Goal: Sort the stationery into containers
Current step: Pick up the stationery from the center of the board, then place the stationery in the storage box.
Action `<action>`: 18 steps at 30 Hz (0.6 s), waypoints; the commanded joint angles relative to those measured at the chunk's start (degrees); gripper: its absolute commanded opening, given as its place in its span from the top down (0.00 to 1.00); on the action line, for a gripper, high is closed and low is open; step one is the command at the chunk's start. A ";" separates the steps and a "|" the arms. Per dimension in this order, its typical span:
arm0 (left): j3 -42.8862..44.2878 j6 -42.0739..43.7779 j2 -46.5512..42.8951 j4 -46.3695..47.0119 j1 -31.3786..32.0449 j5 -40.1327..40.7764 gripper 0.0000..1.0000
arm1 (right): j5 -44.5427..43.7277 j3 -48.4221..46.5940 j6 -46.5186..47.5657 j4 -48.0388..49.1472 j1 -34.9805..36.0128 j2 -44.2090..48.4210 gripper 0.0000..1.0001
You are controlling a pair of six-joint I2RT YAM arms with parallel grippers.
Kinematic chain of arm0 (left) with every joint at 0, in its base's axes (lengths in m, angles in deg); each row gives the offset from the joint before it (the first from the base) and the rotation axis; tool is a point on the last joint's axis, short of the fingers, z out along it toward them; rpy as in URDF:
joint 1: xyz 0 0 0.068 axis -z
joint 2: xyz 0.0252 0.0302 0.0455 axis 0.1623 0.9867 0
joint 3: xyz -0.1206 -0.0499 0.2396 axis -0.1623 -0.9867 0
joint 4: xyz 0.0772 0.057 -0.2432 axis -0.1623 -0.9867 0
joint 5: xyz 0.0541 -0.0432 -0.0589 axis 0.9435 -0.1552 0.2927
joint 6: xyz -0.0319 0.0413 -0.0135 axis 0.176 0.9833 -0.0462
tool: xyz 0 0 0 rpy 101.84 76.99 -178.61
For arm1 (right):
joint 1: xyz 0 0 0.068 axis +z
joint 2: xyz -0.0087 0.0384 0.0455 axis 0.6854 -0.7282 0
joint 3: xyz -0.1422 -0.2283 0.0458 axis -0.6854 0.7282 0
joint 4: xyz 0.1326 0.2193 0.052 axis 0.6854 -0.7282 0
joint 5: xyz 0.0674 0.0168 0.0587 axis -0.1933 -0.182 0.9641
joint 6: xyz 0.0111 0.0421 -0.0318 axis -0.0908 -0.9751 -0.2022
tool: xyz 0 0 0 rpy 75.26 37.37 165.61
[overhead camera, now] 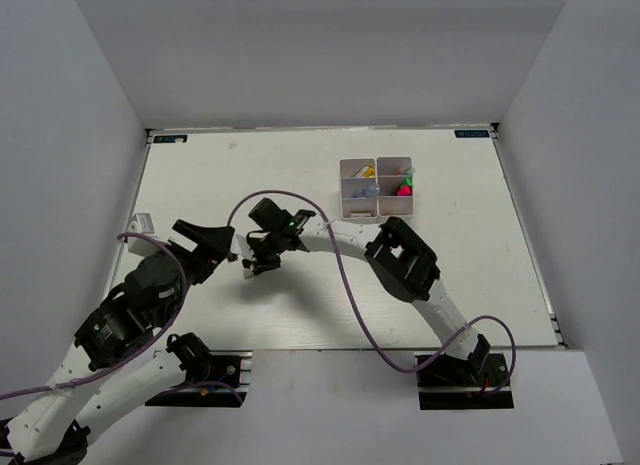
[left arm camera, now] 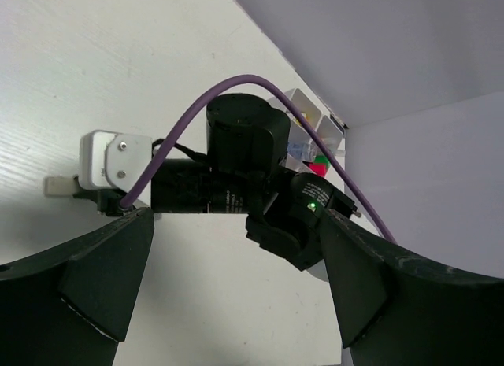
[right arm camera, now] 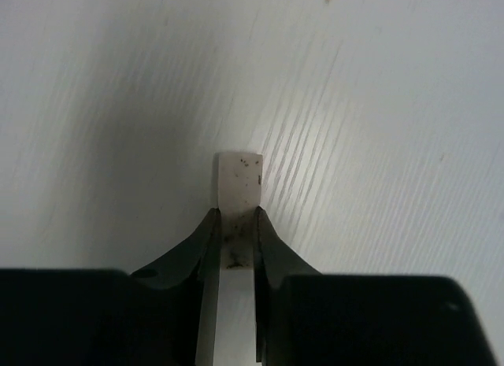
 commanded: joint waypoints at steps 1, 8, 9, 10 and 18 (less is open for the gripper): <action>-0.94 4.66 -0.29 5.49 -0.14 -2.78 0.03 | 0.16 3.56 -1.97 -6.43 -3.62 7.78 1.00; -8.75 15.65 -2.14 23.69 -0.14 -13.15 0.02 | 0.51 11.82 -6.37 -8.19 -12.41 24.19 1.00; -9.47 15.66 -2.14 24.92 -0.14 -14.55 0.01 | 0.60 13.05 -6.29 -7.32 -13.29 25.88 1.00; -10.60 16.27 -1.01 25.98 -0.14 -15.26 0.01 | 0.07 17.07 -6.38 -7.14 -13.82 29.11 1.00; -15.27 17.33 9.35 35.65 -0.14 -21.23 0.01 | -8.00 29.93 -5.85 -5.91 -25.14 44.69 1.00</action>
